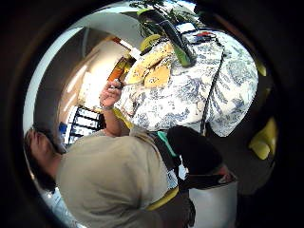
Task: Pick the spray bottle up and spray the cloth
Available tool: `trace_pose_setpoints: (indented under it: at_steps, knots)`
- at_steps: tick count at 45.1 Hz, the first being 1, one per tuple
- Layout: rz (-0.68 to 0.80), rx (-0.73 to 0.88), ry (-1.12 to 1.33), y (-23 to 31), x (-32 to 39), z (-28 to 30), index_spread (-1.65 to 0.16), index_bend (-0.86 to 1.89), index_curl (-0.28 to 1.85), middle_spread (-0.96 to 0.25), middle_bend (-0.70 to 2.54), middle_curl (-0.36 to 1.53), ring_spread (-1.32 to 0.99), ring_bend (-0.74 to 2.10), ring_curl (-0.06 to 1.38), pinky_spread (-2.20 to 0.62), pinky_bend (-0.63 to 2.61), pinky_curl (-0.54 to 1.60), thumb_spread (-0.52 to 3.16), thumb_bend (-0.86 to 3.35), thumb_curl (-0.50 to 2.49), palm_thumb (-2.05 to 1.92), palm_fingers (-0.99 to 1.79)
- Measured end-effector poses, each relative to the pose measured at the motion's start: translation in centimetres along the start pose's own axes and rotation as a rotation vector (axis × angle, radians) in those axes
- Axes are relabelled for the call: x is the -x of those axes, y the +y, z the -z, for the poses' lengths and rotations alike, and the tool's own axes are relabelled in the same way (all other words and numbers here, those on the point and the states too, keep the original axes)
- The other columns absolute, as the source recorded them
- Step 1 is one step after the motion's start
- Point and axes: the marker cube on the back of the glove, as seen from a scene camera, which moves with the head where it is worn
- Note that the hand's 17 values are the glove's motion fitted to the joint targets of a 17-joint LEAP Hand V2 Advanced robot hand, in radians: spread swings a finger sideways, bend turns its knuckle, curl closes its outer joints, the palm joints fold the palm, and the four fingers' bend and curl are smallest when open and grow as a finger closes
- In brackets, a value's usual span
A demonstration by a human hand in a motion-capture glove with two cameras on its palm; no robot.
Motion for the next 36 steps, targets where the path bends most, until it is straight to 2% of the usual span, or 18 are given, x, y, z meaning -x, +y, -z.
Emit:
trace_pose_setpoints:
  at_steps: [6, 14, 29, 36]
  knots:
    - [-0.003, 0.01, -0.006, 0.1, 0.2, -0.2, -0.32, 0.15, 0.1, -0.03, 0.21, 0.11, -0.06, 0.38, 0.14, 0.15, 0.4, 0.16, 0.7, 0.21, 0.11, 0.4, 0.39]
    - [-0.009, 0.005, 0.0, 0.1, 0.2, -0.2, -0.38, 0.14, 0.15, -0.04, 0.21, 0.17, -0.08, 0.39, 0.19, 0.19, 0.41, 0.22, 0.93, 0.17, 0.15, 0.43, 0.36]
    - [-0.06, -0.055, 0.02, -1.2, -0.3, 0.9, -0.41, 0.14, 0.19, -0.05, 0.19, 0.25, -0.09, 0.4, 0.23, 0.21, 0.41, 0.27, 1.07, 0.08, 0.21, 0.47, 0.35]
    - [-0.077, -0.128, -0.188, -3.9, 0.1, 1.2, -0.41, 0.13, 0.2, -0.04, 0.21, 0.27, -0.08, 0.44, 0.26, 0.2, 0.39, 0.28, 1.08, 0.06, 0.24, 0.53, 0.39]
